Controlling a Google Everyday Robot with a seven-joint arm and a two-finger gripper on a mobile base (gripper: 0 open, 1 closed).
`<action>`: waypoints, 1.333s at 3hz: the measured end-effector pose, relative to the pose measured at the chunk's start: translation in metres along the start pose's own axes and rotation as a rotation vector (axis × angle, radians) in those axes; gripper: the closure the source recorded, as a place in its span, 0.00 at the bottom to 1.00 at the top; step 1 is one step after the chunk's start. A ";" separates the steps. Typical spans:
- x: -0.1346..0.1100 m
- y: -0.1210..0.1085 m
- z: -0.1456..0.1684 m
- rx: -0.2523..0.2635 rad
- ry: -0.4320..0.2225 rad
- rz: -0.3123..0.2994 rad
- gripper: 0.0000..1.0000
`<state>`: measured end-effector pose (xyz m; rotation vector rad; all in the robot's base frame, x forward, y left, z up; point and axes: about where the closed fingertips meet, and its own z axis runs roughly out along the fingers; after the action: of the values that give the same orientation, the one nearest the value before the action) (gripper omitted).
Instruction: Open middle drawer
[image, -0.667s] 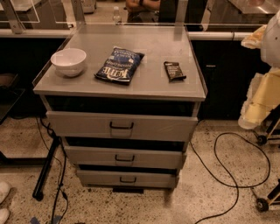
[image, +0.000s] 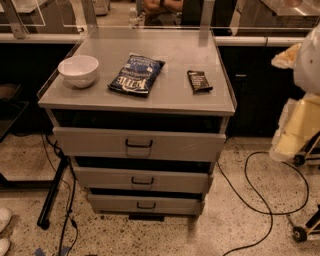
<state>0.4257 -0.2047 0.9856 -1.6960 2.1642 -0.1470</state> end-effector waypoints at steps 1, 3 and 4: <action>0.002 0.034 0.023 -0.019 -0.006 -0.015 0.00; 0.008 0.069 0.059 -0.088 -0.002 -0.021 0.00; 0.007 0.090 0.091 -0.146 -0.010 -0.010 0.00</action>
Offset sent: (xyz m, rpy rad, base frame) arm -0.0617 0.0302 -0.1247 0.0343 0.1464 0.0633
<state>0.3750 -0.1738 0.8715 -1.7821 2.2071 0.0174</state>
